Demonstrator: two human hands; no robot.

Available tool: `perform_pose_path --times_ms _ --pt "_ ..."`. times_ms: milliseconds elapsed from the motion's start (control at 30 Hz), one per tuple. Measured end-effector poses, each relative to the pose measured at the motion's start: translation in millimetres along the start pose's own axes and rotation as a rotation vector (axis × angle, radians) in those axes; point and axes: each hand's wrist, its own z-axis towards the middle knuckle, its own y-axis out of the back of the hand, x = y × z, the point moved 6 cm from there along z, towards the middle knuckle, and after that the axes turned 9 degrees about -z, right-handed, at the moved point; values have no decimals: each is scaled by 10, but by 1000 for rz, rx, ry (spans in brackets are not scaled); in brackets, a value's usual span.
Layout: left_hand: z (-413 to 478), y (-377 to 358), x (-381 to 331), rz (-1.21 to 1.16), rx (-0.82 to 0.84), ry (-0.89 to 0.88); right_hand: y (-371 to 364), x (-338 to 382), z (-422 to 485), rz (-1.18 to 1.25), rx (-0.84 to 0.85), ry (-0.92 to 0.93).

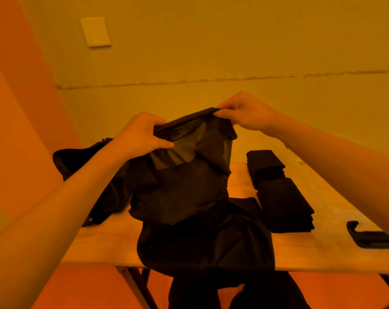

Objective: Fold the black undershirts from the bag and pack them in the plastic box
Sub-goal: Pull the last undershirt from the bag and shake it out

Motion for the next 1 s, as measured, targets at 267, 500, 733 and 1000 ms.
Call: perform_pose_path --times_ms 267,500,733,1000 --pt "51 219 360 184 -221 82 244 -419 52 -94 -243 -157" --pt "3 285 646 -502 -352 363 202 -701 -27 46 -80 -292" --pt "-40 -16 390 -1474 19 326 -151 -868 -48 646 54 -489" --pt "3 -68 446 -1520 -111 324 -263 -852 -53 974 -11 -566"
